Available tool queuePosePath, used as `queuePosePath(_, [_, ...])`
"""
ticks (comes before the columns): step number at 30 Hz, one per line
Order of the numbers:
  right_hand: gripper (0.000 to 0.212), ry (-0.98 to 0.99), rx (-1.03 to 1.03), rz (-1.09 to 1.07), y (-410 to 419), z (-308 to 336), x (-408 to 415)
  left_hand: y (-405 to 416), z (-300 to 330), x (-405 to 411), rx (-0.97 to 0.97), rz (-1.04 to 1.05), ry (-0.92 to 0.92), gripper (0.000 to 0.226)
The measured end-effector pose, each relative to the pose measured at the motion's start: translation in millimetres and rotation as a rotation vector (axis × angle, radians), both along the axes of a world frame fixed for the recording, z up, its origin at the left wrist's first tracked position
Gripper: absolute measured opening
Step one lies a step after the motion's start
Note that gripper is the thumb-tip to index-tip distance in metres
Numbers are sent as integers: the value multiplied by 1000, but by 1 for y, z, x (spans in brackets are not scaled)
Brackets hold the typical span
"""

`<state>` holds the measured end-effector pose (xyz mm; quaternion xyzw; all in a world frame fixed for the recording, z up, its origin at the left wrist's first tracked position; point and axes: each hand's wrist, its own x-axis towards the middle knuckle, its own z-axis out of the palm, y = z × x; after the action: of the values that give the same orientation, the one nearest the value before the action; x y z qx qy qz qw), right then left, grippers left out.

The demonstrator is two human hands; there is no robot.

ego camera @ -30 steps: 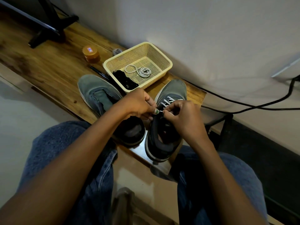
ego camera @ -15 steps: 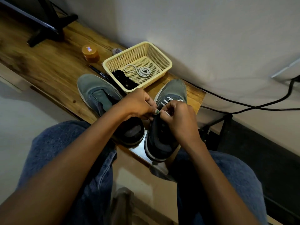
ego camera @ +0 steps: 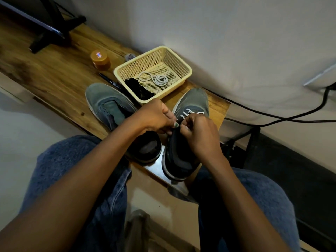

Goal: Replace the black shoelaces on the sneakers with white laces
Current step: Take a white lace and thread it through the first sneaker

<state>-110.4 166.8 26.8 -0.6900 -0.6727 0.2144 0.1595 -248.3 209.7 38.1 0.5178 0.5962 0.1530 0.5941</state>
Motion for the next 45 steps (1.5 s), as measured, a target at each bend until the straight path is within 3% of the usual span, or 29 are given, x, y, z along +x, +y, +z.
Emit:
queuePosePath(9, [11,18,87,-38,0,-11,2,-1,-1,0,-53,53,-38,17])
queuePosePath(17, [5,153,80,-124,1,-13,4,-2,-7,2,-29,117,-79,16])
queuePosePath(27, [20,407,-133,-100,8,-10,12,1,-9,1,22,51,-10,23])
queuePosePath(34, [6,234,45,37,8,-16,10,8,-8,-2,2,34,-8,8])
queuePosePath(45, [17,183,211,135,8,-20,15,10,-7,-5,-9,-22,-52,9])
